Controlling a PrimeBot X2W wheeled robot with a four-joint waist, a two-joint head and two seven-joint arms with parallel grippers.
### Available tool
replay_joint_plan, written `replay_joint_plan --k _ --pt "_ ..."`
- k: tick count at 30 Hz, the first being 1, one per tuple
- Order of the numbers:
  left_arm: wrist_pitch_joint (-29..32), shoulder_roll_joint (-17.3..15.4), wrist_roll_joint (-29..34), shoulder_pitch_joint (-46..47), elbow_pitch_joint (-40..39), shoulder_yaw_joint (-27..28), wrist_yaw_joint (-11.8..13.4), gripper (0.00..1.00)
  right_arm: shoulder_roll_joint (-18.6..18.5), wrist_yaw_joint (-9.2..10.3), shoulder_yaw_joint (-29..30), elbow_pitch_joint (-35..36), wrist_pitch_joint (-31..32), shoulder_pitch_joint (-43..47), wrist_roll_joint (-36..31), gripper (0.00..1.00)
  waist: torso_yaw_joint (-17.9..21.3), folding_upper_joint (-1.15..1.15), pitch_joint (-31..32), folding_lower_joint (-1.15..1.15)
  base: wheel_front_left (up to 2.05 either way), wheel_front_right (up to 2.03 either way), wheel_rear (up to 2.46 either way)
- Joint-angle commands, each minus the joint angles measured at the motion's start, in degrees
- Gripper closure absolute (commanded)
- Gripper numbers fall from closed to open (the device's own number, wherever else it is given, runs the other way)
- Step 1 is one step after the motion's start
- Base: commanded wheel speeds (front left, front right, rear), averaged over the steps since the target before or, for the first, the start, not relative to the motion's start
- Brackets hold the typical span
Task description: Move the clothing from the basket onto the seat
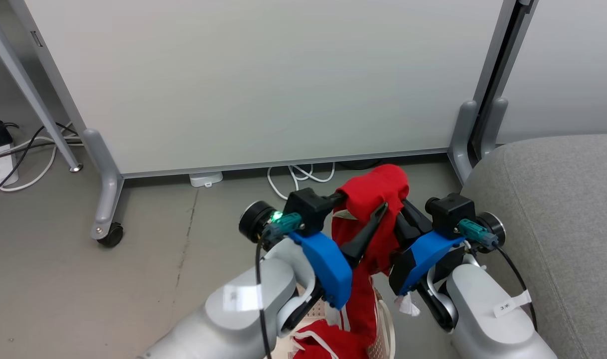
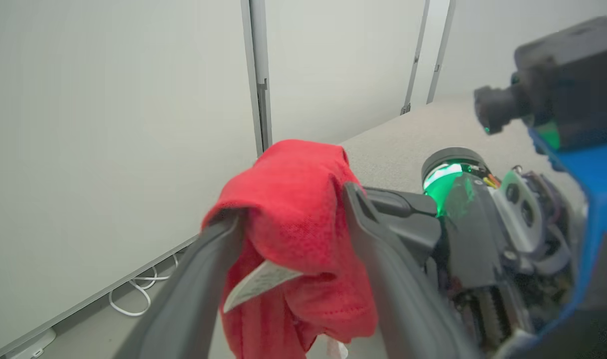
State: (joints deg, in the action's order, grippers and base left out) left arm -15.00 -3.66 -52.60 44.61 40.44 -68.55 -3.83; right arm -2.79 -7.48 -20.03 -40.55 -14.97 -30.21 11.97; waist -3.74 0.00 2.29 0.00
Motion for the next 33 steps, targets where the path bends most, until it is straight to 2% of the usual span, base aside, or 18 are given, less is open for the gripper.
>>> replay_joint_plan --k 1,9,15,16,25,33 --pt "-0.2 -1.3 1.7 -2.6 -1.3 1.9 0.3 0.0 -0.2 -0.03 0.5 0.8 -0.3 1.0 -0.7 1.0 0.1 0.0 -0.2 0.0 0.0 0.0 0.0" --pt "-0.2 -6.0 10.6 -14.9 -9.9 13.9 0.8 0.0 -0.2 -0.03 1.9 3.1 -0.3 2.2 -1.8 1.0 0.3 0.0 -0.6 0.0 0.0 0.0 0.0" --pt "-0.2 -7.7 17.6 -22.9 -15.7 23.7 1.4 0.0 -0.2 -0.02 2.6 4.3 0.1 3.0 -2.2 1.0 0.7 0.0 -0.7 0.0 0.0 0.0 0.0" --pt "-0.2 -7.7 17.6 -22.9 -15.7 23.7 1.4 0.0 -0.2 -0.02 2.6 4.3 0.1 3.0 -2.2 1.0 0.7 0.0 -0.7 0.0 0.0 0.0 0.0" --pt "-0.2 -8.2 26.7 -32.3 -21.1 37.1 0.3 0.0 -0.2 -0.03 3.7 6.0 0.9 3.7 -2.9 1.0 1.7 0.0 -0.9 0.0 0.0 0.0 0.0" --pt "-0.2 -6.3 31.2 -35.5 -21.0 43.5 -1.7 0.0 -0.2 -0.03 4.4 6.9 1.3 4.5 -3.0 1.0 2.1 0.0 -0.9 0.0 0.0 0.0 0.0"
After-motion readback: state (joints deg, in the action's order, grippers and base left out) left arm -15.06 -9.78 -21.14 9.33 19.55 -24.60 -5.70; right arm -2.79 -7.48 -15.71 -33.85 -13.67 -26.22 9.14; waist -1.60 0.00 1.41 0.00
